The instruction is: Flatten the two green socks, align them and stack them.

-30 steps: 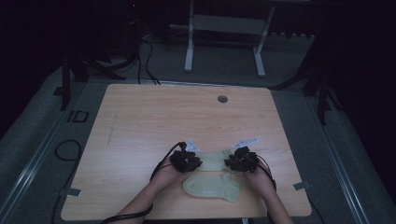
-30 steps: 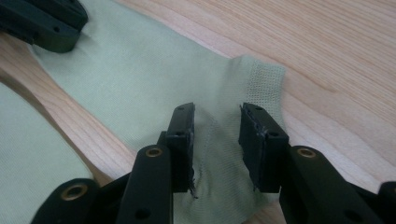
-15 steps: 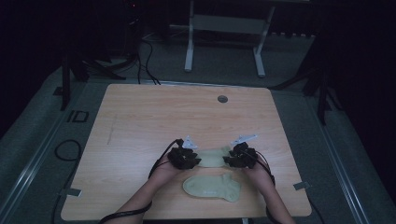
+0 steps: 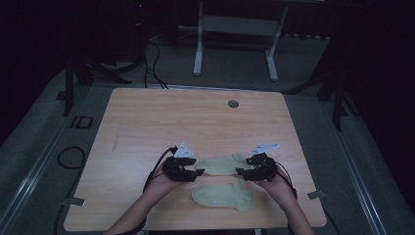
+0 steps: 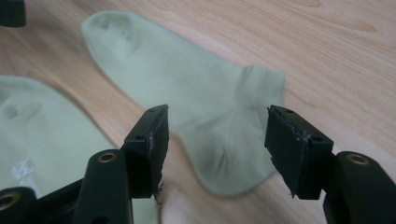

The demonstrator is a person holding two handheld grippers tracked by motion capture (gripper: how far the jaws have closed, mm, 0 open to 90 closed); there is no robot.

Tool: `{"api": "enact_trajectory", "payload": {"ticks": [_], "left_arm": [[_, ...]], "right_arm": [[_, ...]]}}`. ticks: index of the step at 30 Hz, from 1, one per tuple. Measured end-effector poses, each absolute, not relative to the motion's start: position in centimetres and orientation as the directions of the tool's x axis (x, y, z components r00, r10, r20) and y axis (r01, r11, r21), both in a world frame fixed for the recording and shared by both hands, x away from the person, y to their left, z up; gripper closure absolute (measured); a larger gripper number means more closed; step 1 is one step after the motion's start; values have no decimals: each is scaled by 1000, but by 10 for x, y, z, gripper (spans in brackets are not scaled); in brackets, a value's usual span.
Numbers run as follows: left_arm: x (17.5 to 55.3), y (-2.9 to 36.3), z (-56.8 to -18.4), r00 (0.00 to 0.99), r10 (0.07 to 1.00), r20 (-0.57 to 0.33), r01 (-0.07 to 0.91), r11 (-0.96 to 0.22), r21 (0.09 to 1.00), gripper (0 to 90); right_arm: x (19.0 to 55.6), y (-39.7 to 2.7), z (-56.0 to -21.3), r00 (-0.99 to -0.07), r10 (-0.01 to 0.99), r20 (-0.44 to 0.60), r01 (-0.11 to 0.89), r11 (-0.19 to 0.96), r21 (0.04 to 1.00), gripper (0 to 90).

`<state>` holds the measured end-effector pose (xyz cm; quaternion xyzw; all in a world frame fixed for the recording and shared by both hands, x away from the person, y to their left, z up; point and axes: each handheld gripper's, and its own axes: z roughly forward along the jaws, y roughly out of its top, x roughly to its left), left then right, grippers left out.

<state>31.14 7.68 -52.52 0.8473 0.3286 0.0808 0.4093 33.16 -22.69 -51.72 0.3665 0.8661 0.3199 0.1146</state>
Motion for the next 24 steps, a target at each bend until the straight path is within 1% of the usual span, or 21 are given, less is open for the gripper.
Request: {"api": "enact_trajectory", "payload": {"ticks": [4, 5, 9, 10, 16, 20, 24], "left_arm": [[300, 81, -524, 771, 621, -142, 496, -446, 745, 459], [297, 81, -524, 772, 619, -143, 498, -450, 742, 434], [287, 81, -526, 772, 617, -154, 512, -458, 727, 425], [285, 81, -527, 768, 621, -160, 520, -458, 721, 410], [273, 82, -535, 757, 631, -170, 545, -465, 698, 408], [265, 85, -544, 754, 629, -187, 561, -470, 681, 420], [262, 84, -551, 753, 628, -197, 570, -473, 672, 432]], "right_arm": [[324, -231, -516, -705, 708, 40, 562, 523, 641, 397], [322, -233, -516, -703, 710, 41, 564, 522, 640, 398], [310, -239, -514, -699, 714, 44, 564, 513, 647, 406], [303, -241, -514, -697, 715, 49, 568, 509, 647, 409], [283, -245, -516, -708, 704, 50, 561, 518, 646, 425], [267, -248, -522, -717, 695, 49, 560, 533, 634, 461], [262, -248, -531, -722, 690, 46, 564, 550, 616, 479]]}}
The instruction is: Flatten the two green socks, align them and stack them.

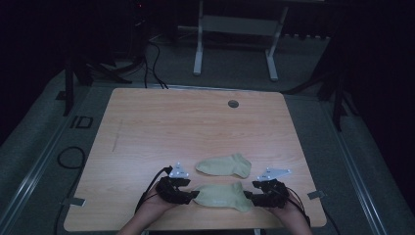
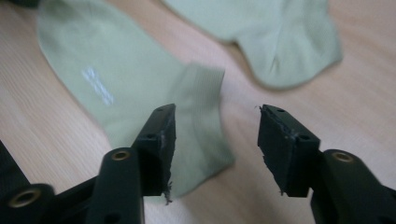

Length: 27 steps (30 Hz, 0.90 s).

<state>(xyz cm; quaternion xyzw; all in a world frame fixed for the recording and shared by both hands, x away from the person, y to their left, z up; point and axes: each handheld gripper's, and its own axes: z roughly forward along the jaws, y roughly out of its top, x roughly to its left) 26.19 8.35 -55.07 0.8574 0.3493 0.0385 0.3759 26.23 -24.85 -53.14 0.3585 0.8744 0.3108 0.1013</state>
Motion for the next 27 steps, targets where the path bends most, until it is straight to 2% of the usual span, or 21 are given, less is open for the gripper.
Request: {"api": "enact_trajectory", "payload": {"ticks": [2, 3, 5, 6, 11, 12, 13, 14, 16, 17, 27], "left_arm": [[261, 82, -554, 750, 629, -204, 577, -472, 666, 451], [261, 82, -556, 751, 628, -204, 577, -475, 664, 491], [261, 79, -558, 756, 622, -203, 574, -482, 662, 508], [260, 77, -559, 760, 619, -198, 570, -489, 660, 553], [260, 69, -561, 781, 598, -180, 550, -522, 652, 640], [260, 69, -561, 784, 597, -172, 545, -528, 651, 700], [260, 67, -561, 782, 601, -165, 544, -528, 652, 700], [260, 67, -561, 777, 608, -162, 546, -524, 654, 781], [259, 66, -562, 777, 609, -159, 546, -527, 651, 797], [258, 65, -562, 774, 613, -161, 548, -520, 655, 860], [257, 70, -555, 764, 624, -165, 548, -492, 676, 884]], "right_arm": [[261, -249, -538, -722, 691, 40, 568, 558, 605, 509], [260, -249, -542, -717, 697, 23, 569, 566, 597, 527], [260, -249, -544, -716, 698, 15, 565, 567, 599, 547], [260, -248, -546, -720, 694, -1, 559, 580, 593, 574], [259, -244, -549, -732, 681, -17, 551, 606, 574, 646], [259, -243, -548, -733, 680, -14, 552, 607, 572, 697], [259, -243, -548, -733, 680, -14, 552, 607, 572, 697], [258, -242, -548, -735, 678, -12, 552, 609, 570, 759], [258, -242, -549, -737, 676, -8, 551, 608, 571, 782], [257, -241, -549, -741, 672, -9, 548, 611, 571, 813], [253, -242, -543, -738, 675, 20, 553, 586, 593, 837]]}}
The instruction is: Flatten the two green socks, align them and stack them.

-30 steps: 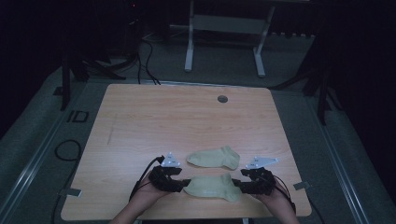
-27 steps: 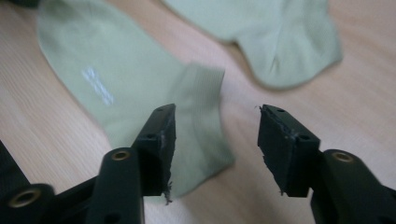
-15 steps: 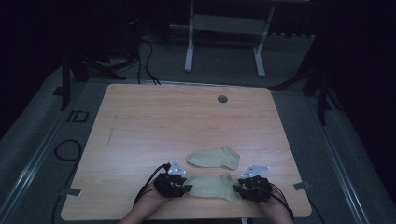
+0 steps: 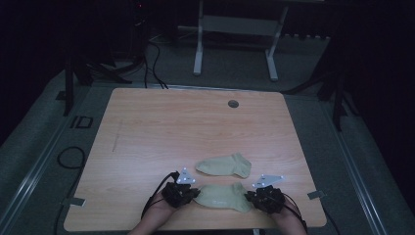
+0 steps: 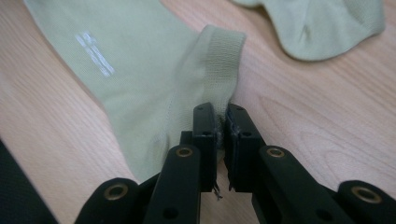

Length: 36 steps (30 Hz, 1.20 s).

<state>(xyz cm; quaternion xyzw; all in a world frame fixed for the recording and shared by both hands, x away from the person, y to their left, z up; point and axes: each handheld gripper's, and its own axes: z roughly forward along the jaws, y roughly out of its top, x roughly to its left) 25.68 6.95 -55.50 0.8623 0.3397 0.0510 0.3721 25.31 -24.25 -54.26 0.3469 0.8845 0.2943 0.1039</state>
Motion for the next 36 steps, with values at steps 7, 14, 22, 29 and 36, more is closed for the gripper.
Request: {"api": "enact_trajectory", "payload": {"ticks": [7, 14, 22, 29, 36], "left_arm": [[259, 75, -535, 759, 629, -166, 537, -462, 706, 885], [275, 80, -507, 747, 648, -146, 521, -435, 735, 885], [306, 76, -487, 729, 676, -109, 511, -432, 743, 885], [326, 65, -499, 710, 695, -117, 547, -438, 714, 884], [334, 57, -521, 697, 707, -119, 570, -445, 691, 884]], "right_arm": [[256, -246, -507, -737, 675, 32, 519, 536, 666, 837], [277, -247, -480, -729, 685, 18, 503, 517, 693, 837], [307, -245, -470, -707, 707, -2, 511, 513, 690, 837], [333, -247, -480, -682, 731, 29, 562, 498, 660, 837], [354, -252, -501, -658, 751, 56, 617, 495, 612, 836]]}}
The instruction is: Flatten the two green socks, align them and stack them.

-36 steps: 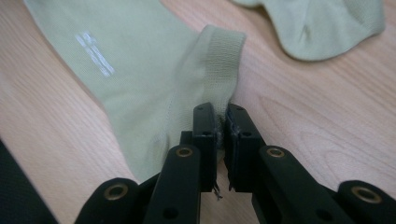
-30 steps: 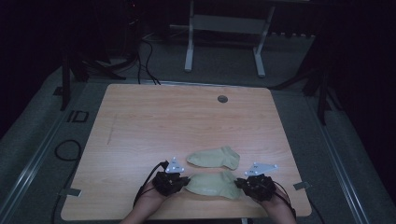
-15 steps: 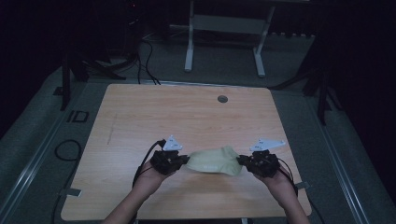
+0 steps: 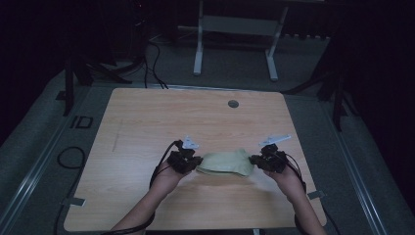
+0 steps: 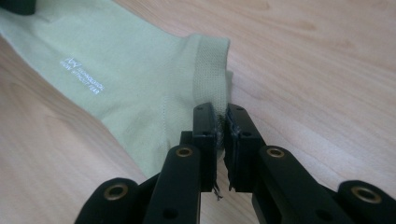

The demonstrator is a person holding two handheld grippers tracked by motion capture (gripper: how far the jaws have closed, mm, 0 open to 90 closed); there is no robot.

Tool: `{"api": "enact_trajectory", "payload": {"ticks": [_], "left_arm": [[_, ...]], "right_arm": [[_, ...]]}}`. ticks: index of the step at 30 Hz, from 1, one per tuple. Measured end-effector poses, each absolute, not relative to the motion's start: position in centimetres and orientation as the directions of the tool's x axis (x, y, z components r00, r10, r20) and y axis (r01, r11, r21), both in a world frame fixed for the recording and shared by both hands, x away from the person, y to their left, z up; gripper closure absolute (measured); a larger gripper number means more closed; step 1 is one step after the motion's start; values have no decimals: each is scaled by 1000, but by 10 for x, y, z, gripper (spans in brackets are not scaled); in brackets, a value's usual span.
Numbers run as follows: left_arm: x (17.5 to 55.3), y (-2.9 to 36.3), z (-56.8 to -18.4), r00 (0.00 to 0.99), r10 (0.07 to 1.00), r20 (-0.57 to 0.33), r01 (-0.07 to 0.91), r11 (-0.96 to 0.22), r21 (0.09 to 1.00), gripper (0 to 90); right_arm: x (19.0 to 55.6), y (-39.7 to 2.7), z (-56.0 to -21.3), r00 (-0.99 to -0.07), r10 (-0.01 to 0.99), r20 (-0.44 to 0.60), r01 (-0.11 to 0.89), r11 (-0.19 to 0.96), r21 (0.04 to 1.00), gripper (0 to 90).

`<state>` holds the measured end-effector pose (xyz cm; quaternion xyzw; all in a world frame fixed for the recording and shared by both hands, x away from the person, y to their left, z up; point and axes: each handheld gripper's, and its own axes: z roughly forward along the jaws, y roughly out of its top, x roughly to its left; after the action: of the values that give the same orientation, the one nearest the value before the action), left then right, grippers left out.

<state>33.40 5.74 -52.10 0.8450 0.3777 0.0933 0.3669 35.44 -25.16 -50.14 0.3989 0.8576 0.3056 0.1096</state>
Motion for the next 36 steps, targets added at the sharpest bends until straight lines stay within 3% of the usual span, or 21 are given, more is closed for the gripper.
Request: {"api": "enact_trajectory", "payload": {"ticks": [22, 24, 29, 33, 35, 36], "left_arm": [[343, 54, -556, 677, 727, -116, 604, -459, 651, 876], [342, 56, -554, 676, 727, -118, 603, -454, 656, 765], [335, 63, -533, 658, 747, -98, 566, -404, 719, 654], [330, 61, -523, 664, 742, -93, 535, -384, 753, 669], [327, 55, -520, 685, 722, -94, 519, -394, 758, 740], [325, 45, -523, 711, 697, -94, 512, -422, 748, 817]], "right_arm": [[374, -246, -539, -636, 770, 56, 664, 508, 549, 825], [374, -246, -538, -634, 772, 54, 667, 509, 544, 748], [370, -250, -525, -619, 784, 49, 657, 483, 579, 676], [366, -248, -517, -623, 780, 61, 645, 468, 604, 676], [362, -243, -515, -642, 763, 71, 632, 474, 613, 678], [358, -234, -516, -666, 742, 78, 621, 494, 609, 744]]}}
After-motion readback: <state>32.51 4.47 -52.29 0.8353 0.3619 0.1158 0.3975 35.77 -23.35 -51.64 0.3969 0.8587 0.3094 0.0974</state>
